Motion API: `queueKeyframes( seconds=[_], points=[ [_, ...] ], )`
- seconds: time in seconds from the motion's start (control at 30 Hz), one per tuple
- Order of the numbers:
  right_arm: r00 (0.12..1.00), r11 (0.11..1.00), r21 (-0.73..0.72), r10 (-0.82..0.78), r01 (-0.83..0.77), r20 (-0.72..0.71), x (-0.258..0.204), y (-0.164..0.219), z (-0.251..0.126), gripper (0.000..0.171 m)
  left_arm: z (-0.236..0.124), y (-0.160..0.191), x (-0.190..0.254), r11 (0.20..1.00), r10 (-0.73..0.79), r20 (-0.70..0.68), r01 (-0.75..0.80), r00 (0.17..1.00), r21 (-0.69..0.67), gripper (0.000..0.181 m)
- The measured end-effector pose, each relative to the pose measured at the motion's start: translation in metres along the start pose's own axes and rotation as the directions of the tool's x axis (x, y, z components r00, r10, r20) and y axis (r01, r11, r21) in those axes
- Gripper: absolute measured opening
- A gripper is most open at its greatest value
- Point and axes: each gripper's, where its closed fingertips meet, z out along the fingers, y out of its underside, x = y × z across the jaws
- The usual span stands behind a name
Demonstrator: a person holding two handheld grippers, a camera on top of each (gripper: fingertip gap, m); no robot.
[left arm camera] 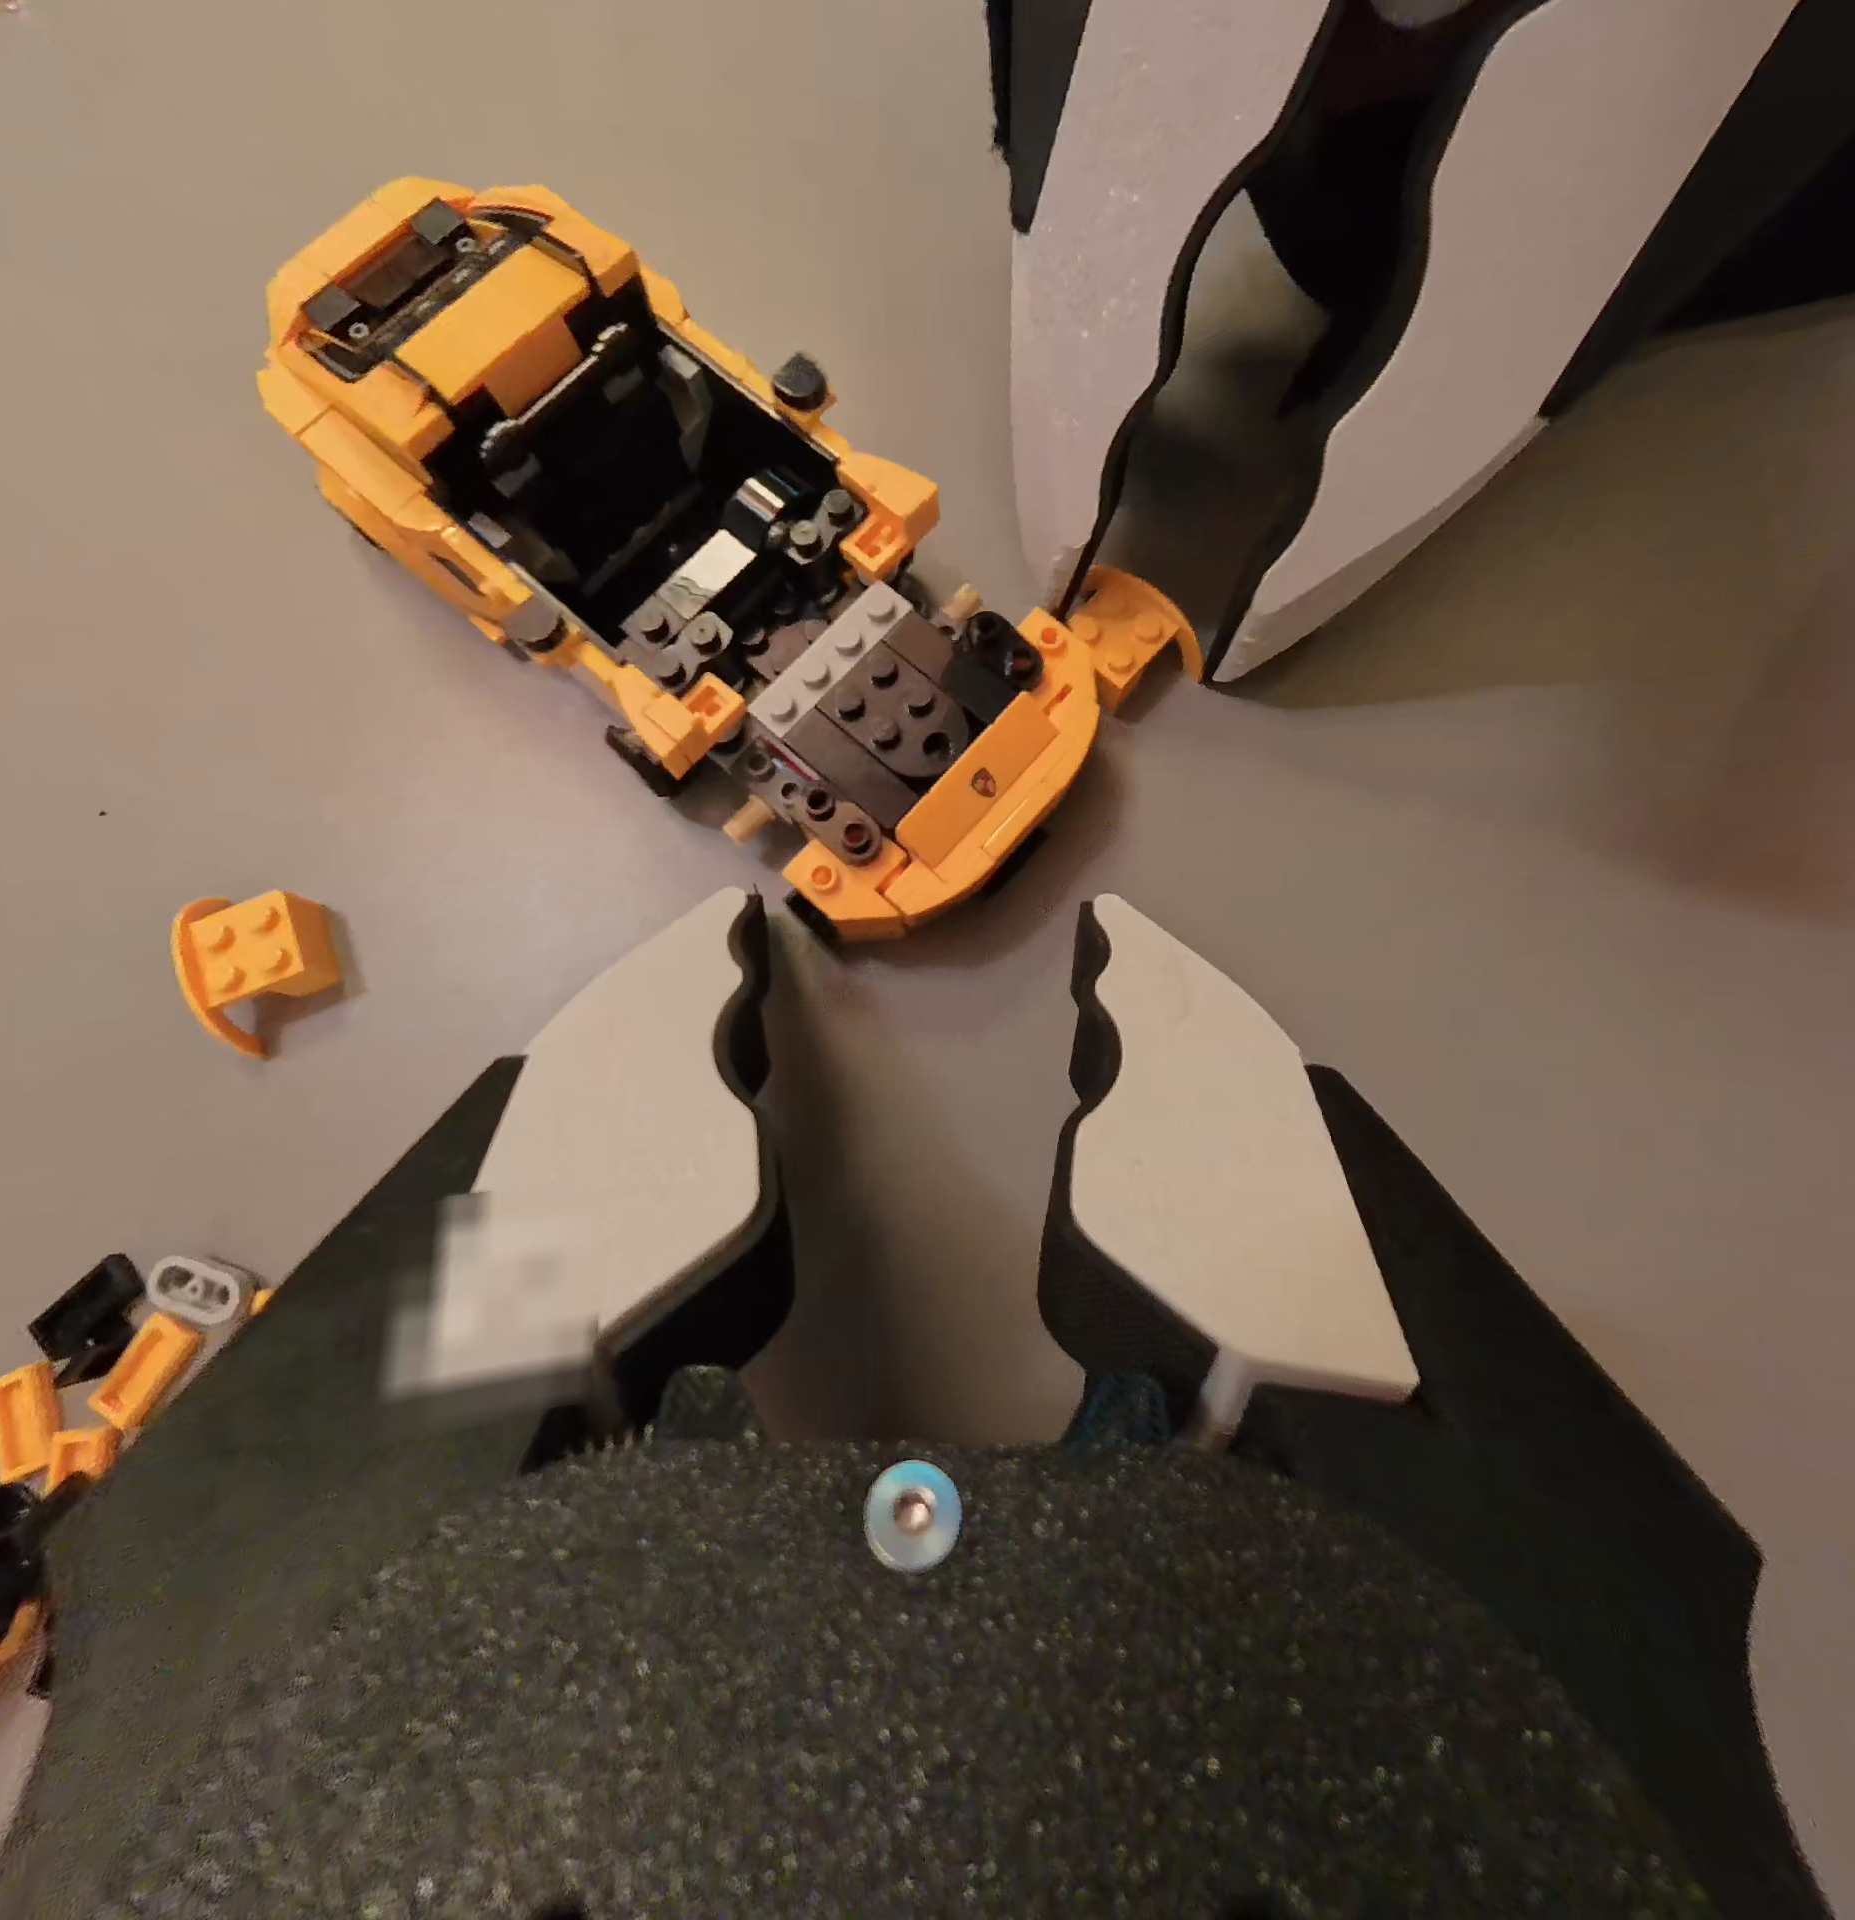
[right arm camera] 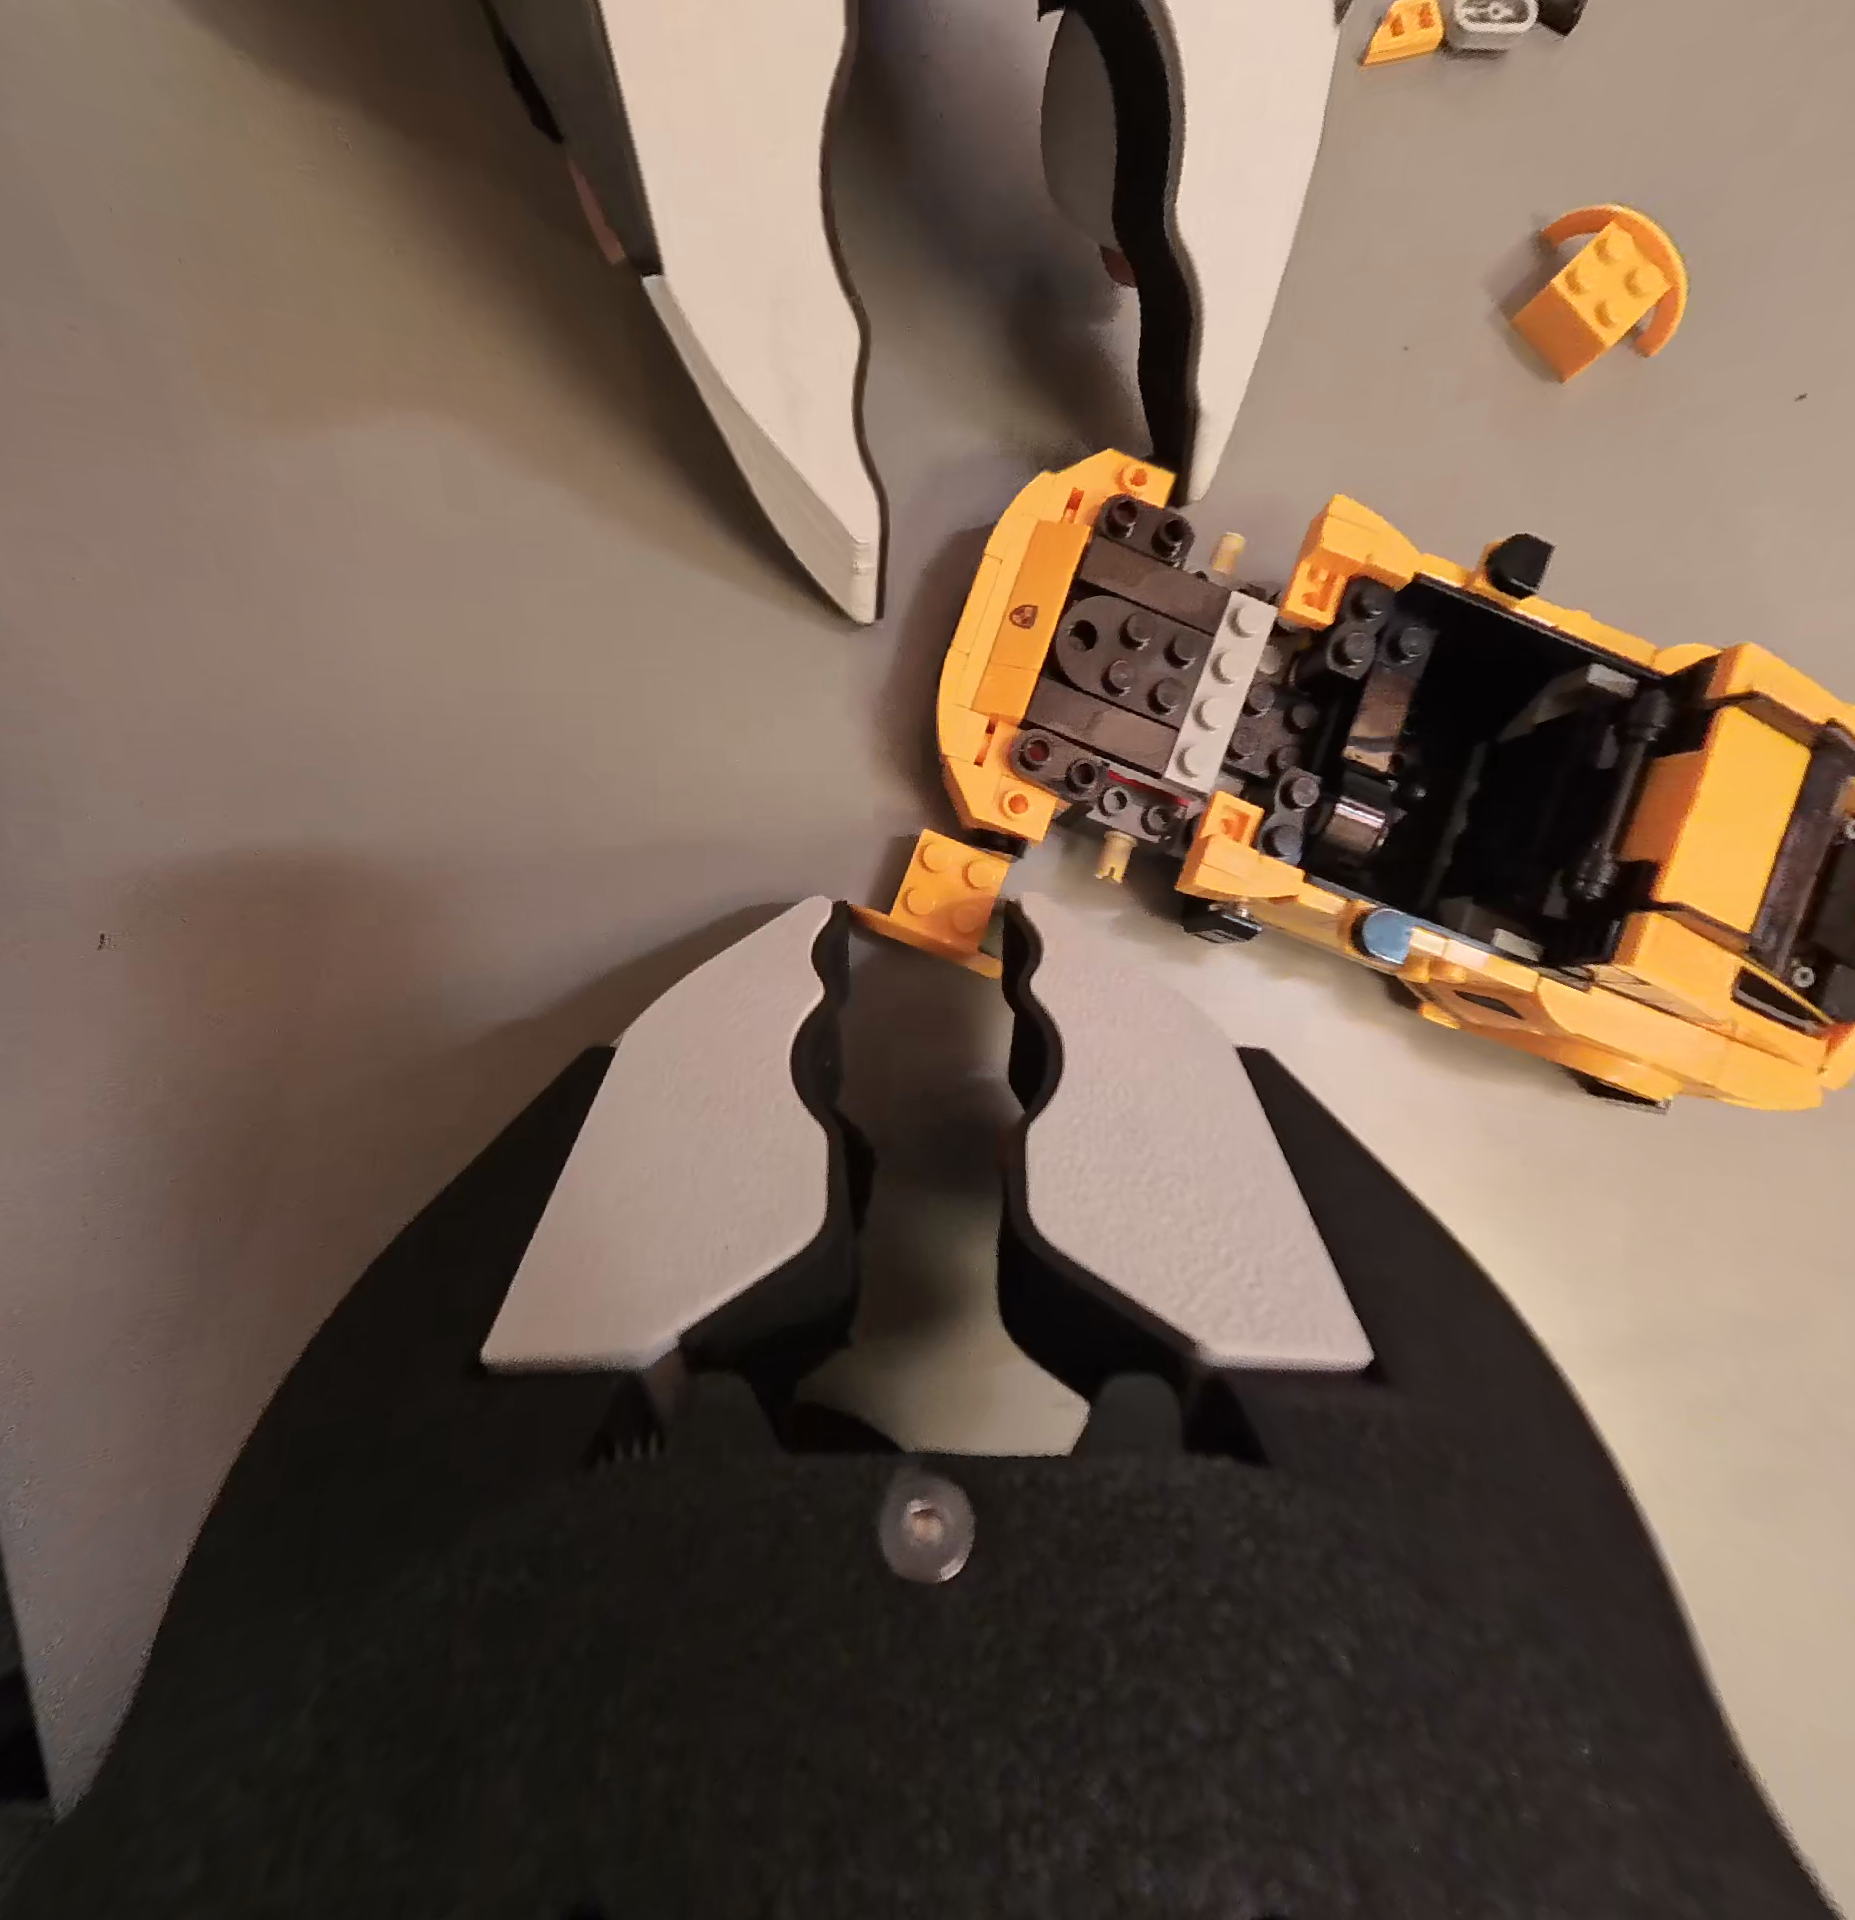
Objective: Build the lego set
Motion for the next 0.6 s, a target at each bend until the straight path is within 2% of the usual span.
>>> queueKeyframes(
  seconds=[0.27, 0.6],
  points=[
    [0.999, 0.996, 0.075, 0.041, -0.038, -0.034, 0.008, -0.002, -0.003, 0.031, -0.003, 0.003, -0.022, 0.997, -0.07, 0.072, 0.069, 0.995, 0.024, 0.051],
    [0.995, 0.993, 0.093, 0.072, -0.066, -0.063, 0.004, 0.0, -0.017, 0.033, -0.007, -0.008, -0.005, 0.996, 0.006, -0.012, -0.005, 1.0, 0.088, 0.058]
  ],
)
